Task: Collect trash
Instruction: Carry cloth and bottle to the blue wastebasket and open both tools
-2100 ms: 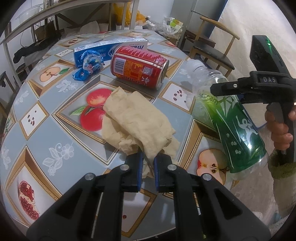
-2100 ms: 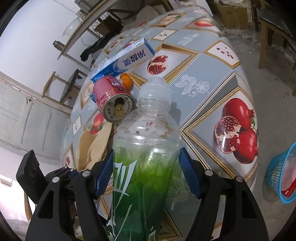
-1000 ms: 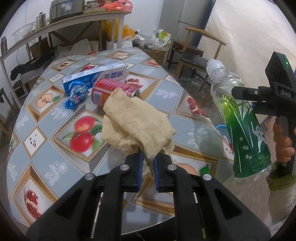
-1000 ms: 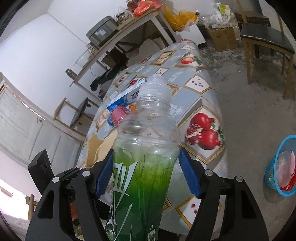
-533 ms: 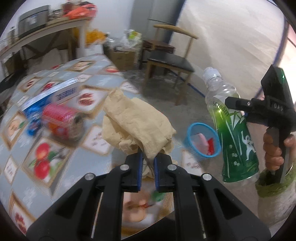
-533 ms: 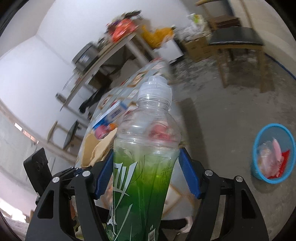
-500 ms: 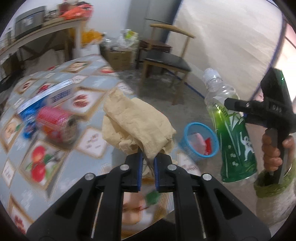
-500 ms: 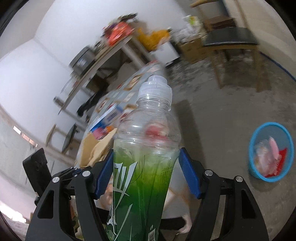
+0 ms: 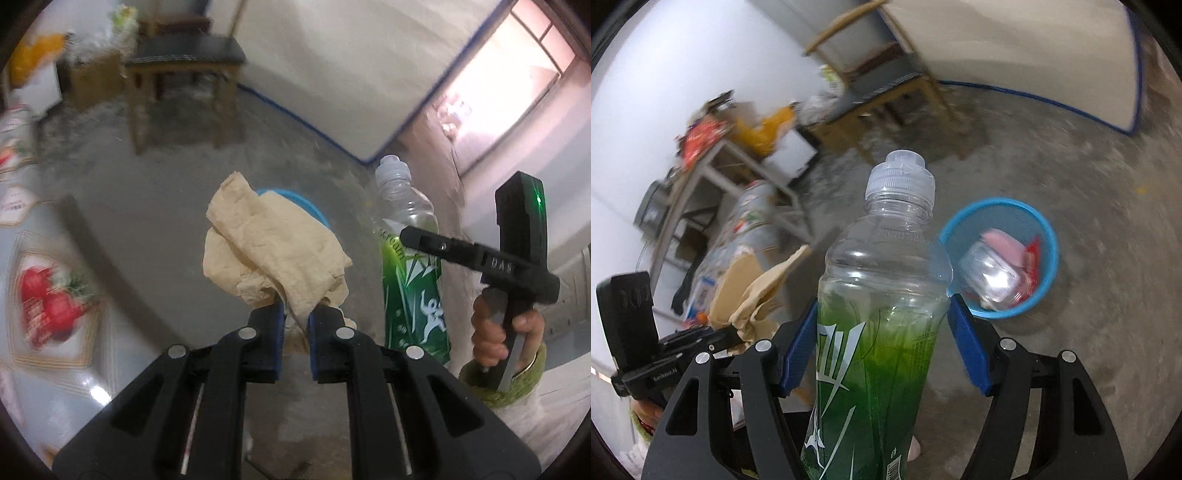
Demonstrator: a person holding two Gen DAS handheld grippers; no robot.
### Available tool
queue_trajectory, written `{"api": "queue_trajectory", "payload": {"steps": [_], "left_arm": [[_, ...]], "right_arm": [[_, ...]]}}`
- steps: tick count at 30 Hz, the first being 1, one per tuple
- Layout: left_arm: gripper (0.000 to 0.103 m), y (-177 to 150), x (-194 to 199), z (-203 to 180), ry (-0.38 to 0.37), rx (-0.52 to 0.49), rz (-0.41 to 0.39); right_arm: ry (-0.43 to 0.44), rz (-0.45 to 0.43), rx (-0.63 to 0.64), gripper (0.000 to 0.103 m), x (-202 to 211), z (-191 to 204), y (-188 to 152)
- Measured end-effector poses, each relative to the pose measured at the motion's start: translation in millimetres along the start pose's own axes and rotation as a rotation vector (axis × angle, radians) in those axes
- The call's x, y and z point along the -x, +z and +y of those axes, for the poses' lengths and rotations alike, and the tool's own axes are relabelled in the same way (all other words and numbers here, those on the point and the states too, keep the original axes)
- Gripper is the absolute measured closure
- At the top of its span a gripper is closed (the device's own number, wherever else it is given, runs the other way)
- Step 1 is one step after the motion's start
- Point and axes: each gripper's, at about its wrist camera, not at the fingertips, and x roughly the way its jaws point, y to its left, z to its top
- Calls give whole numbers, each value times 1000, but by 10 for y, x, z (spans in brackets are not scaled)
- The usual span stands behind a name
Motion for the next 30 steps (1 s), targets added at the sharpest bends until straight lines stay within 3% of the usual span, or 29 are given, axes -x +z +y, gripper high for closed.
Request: {"api": "queue_trajectory", "payload": {"steps": [5, 10, 12, 13, 14, 15, 16, 22, 30], "left_arm": [[93, 277, -782, -97, 3, -5, 136], [93, 579, -1343, -144, 34, -6, 196], [91, 736, -1542, -158, 34, 3, 204], [79, 793, -1629, -161, 26, 7, 209], [59, 862, -1744, -150, 30, 19, 212], [48, 915, -1829, -131, 51, 33, 202], [38, 936, -1861, -87, 71, 44, 189], [37, 876, -1875, -14, 93, 80, 171], [37, 871, -1400, -52, 108, 25, 47]], "right_arm": [[-23, 36, -78, 36, -238, -488, 17], [-63, 71, -106, 36, -644, -801, 207], [-118, 79, -88, 35, -862, -920, 378], [-137, 78, -89, 35, -930, -969, 435], [-157, 74, -83, 35, -1067, -1039, 536], [-160, 77, -77, 34, -1202, -1100, 615], [-176, 92, -79, 33, -1359, -1176, 684], [-252, 112, -145, 29, -1843, -1484, 741], [-266, 48, -192, 29, -1617, -1606, 531]]}}
